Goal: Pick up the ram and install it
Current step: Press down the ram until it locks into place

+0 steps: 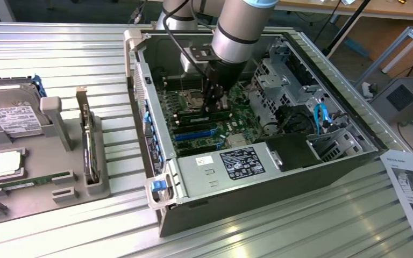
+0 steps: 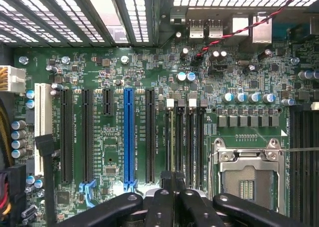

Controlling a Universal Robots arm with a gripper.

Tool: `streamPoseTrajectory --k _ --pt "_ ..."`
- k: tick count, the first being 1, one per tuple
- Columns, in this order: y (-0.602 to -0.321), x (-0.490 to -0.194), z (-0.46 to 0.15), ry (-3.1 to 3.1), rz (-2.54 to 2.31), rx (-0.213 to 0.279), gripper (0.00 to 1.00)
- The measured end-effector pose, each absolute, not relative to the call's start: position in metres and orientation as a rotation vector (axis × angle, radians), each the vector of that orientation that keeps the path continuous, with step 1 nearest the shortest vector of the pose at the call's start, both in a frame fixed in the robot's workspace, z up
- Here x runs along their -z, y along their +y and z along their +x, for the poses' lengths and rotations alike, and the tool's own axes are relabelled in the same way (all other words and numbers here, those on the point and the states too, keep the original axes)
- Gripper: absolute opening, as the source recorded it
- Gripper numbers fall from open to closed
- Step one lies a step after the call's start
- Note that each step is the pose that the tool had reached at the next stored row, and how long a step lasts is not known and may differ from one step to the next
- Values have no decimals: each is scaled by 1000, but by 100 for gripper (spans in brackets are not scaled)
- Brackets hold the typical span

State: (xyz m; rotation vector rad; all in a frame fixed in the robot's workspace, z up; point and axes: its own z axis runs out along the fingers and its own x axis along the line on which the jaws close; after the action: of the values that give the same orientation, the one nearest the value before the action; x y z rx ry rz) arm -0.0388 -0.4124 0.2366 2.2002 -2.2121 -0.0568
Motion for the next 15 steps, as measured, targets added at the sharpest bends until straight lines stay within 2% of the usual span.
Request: streamPoseTrajectory --k 15 --pt "-412 -254 -39 -2211 2199 53 11"
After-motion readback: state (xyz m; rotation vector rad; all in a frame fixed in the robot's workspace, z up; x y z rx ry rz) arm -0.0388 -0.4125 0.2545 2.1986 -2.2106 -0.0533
